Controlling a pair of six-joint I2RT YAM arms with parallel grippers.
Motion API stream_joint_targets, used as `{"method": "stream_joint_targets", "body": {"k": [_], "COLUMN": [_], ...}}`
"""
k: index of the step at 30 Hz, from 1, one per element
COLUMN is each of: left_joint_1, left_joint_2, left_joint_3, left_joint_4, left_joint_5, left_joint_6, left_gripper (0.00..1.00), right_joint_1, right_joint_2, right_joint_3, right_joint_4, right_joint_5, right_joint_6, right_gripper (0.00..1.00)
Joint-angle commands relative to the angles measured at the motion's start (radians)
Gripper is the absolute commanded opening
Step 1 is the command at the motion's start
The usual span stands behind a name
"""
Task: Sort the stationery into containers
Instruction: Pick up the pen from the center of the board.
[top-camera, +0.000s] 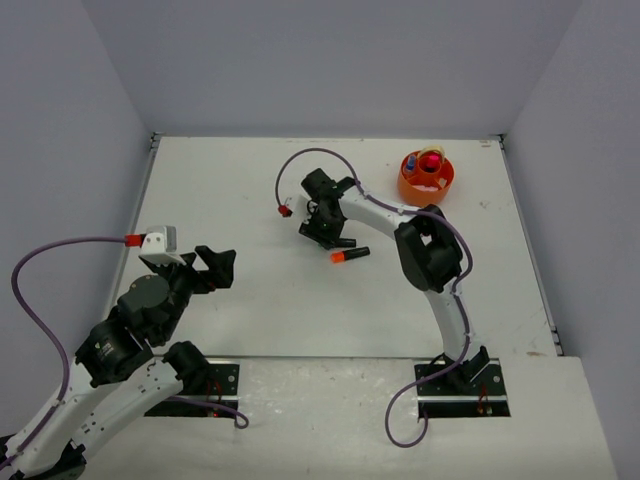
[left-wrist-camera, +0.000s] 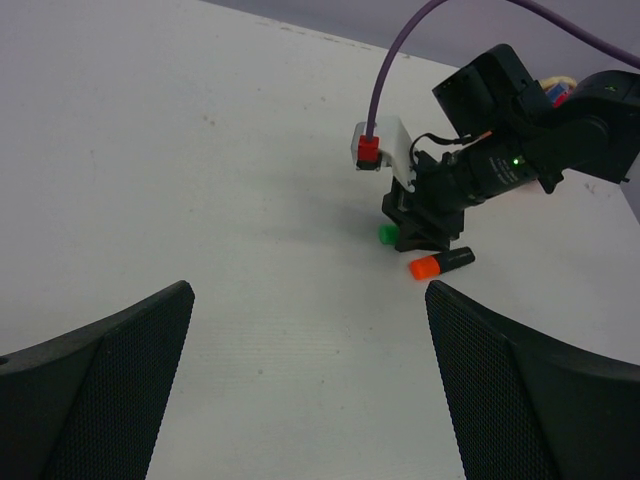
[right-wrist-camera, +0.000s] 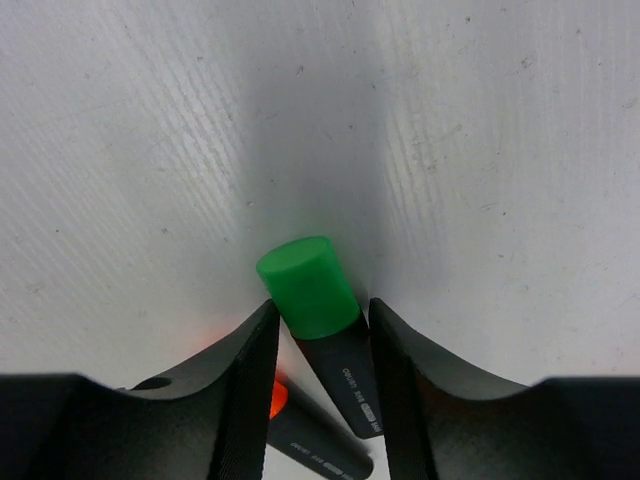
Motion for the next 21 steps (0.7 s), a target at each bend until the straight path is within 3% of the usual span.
{"method": "stream_joint_targets", "body": {"k": [1, 6, 9, 11, 16, 19, 21], "left_joint_1": [0.006, 0.006, 0.006, 0.005, 0.006, 0.006, 0.006], "left_joint_2": [-0.007, -0.005, -0.006, -0.007, 0.001, 0.004, -0.004], "left_joint_3": [-0.013, -0.013, -0.015, -0.014, -0.015, -0.013, -0.012], "left_joint_4": [0.040, 0.040, 0.040, 0.040, 0.042, 0.039, 0.037], "left_joint_5": [0.007, 0.009, 0.007, 0.006, 0.009, 0.011, 0.009], "left_joint_6": [0.025, 0.025, 0.027, 0.026, 0.027, 0.027, 0.027], "left_gripper": [1.00, 1.00, 1.00, 1.00, 1.00, 1.00, 1.00], "right_joint_1": [0.009, 0.009, 0.008, 0.008, -0.014, -0.086, -0.183], "right_joint_2": [0.036, 0.026, 0.016, -0.001, -0.202, -0.372, -0.539], "right_joint_3": [0.037, 0.045, 0.048, 0.046, -0.014, -0.095, -0.205], "right_joint_4": [-0.012, 0.036, 0.074, 0.092, 0.237, 0.439, 0.612], "right_joint_5": [-0.002, 0.042, 0.085, 0.092, 0.052, 0.085, 0.157], "right_joint_6": [-0.029, -0.060, -0.072, -0.056, 0.079, 0.216, 0.401], "right_gripper": [0.37, 0.27, 0.15, 0.00, 0.00, 0.00, 0.00]}}
